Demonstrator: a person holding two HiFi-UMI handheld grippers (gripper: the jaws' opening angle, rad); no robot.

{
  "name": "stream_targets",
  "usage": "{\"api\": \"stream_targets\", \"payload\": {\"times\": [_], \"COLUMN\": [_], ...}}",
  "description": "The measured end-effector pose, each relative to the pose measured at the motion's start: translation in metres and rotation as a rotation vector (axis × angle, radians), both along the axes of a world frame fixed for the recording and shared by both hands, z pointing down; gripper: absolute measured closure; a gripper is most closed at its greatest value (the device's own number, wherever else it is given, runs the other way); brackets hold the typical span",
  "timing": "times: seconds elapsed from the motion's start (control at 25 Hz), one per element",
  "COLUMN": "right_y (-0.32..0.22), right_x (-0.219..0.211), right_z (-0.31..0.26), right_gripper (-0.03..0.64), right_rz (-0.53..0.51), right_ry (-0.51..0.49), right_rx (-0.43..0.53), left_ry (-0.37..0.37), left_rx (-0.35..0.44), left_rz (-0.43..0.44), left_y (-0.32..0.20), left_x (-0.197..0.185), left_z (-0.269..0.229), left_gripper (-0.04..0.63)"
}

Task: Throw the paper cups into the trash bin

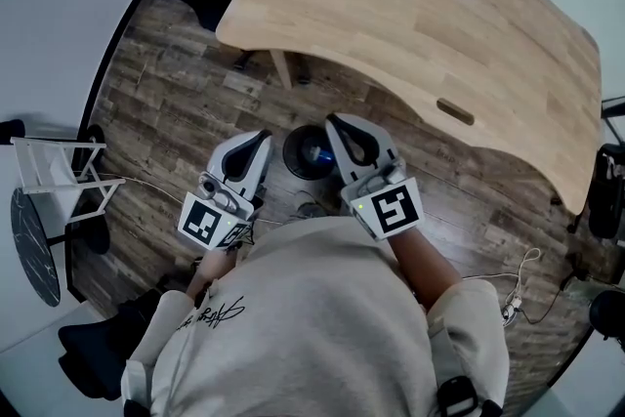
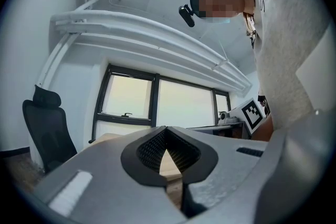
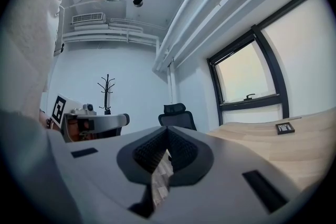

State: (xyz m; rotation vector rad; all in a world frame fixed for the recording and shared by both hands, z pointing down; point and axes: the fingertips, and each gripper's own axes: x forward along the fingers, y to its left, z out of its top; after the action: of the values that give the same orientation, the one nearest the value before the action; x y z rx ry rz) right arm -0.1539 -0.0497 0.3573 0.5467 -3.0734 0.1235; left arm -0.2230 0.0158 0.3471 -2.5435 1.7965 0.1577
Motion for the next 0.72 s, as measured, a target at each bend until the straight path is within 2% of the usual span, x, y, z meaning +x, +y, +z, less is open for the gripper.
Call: {"api": "stream_targets", "payload": {"times": [0.72], "right_y": [-0.0054], "right_x": [0.008], "right_z": [0.0048], "right_gripper": [0.609], "right_rz": [0.005], "right_ry": [0.01], "right_rx": [-0.004], "left_ry": [0.011], "left_rx": [0.006], "left_rz": [-0.01], "left_y": [-0.0075], "left_x": [0.0052], "left_z": [-0.0013], "left_gripper": [0.594]}}
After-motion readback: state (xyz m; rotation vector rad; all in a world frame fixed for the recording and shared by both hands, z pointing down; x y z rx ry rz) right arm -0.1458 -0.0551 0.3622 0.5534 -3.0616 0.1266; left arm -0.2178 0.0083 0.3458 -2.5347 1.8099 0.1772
